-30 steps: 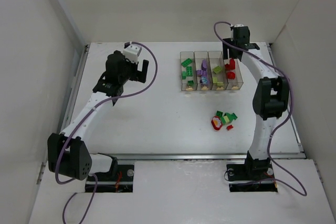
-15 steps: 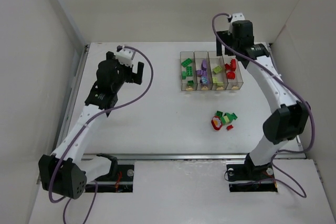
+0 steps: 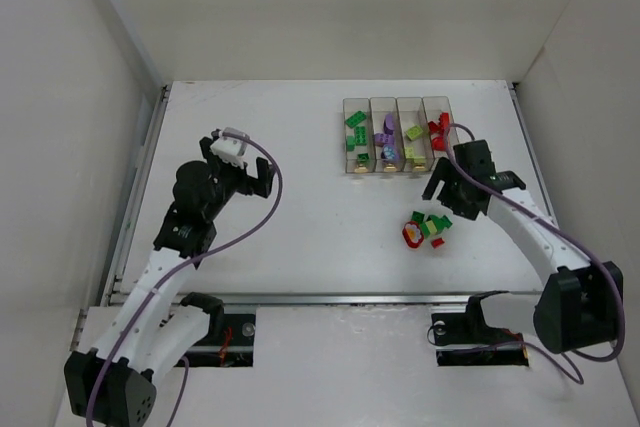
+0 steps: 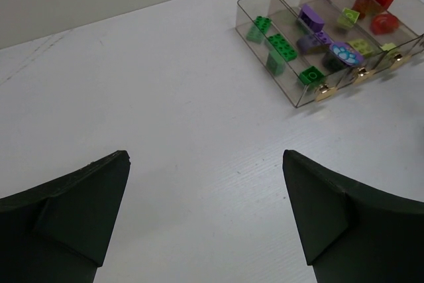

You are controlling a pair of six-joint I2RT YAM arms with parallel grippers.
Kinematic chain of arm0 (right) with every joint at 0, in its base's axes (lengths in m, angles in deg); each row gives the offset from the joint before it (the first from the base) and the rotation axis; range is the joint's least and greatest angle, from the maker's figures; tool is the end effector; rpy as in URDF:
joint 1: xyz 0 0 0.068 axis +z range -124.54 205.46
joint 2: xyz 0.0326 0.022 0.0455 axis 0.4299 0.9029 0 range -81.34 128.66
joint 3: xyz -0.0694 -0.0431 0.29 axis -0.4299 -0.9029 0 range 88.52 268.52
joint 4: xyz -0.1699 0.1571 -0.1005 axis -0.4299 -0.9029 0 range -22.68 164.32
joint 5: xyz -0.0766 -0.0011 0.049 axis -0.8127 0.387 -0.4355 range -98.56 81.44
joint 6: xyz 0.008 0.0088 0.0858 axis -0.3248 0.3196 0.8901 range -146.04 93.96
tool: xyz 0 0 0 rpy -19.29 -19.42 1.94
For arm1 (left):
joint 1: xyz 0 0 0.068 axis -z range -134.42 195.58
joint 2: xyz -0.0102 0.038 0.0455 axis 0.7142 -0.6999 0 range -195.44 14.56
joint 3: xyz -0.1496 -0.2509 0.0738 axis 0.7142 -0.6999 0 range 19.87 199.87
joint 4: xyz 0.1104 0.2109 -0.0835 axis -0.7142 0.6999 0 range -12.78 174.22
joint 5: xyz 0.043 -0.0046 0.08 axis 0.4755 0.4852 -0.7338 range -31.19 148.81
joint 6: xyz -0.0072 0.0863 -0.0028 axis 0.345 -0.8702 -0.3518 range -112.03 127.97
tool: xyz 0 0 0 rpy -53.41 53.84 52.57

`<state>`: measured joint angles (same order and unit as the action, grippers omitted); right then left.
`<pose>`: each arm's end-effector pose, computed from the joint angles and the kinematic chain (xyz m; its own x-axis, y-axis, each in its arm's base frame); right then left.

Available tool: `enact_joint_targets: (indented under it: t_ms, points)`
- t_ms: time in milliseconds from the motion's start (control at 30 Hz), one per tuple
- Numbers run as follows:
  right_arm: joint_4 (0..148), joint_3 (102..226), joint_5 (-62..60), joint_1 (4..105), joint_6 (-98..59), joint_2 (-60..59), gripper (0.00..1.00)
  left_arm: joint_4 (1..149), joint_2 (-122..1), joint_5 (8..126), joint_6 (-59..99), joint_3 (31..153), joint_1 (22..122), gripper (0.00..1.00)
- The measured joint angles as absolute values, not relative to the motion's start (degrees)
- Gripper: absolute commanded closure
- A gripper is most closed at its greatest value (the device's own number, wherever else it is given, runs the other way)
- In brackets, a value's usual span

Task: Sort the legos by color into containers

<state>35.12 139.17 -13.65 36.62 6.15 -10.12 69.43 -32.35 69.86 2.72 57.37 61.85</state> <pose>0.2393 0.0403 0.2350 -0.7968 0.3836 -0.4669 0.3255 0.9234 0.2033 0.1981 -0.0731 0.3443 0.0150 0.0893 -0.9959 0.4593 0.8841 0.0862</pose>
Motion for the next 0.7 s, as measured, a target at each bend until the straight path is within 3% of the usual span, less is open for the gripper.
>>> enact_joint_targets:
  t_ms: [167,400,700]
  points:
    - [37.07,139.13,-16.25,35.86,13.16,-9.20,0.17,67.99,-30.12,72.22,5.23,56.18,61.85,0.00]
    - [38.36,139.13,-17.60,34.33,17.97,0.09,0.19,66.55,-28.83,72.77,6.39,56.12,61.85,0.00]
    - [38.64,137.34,-19.50,31.97,20.97,0.81,0.21,66.13,-29.86,72.51,8.07,55.09,61.85,0.00]
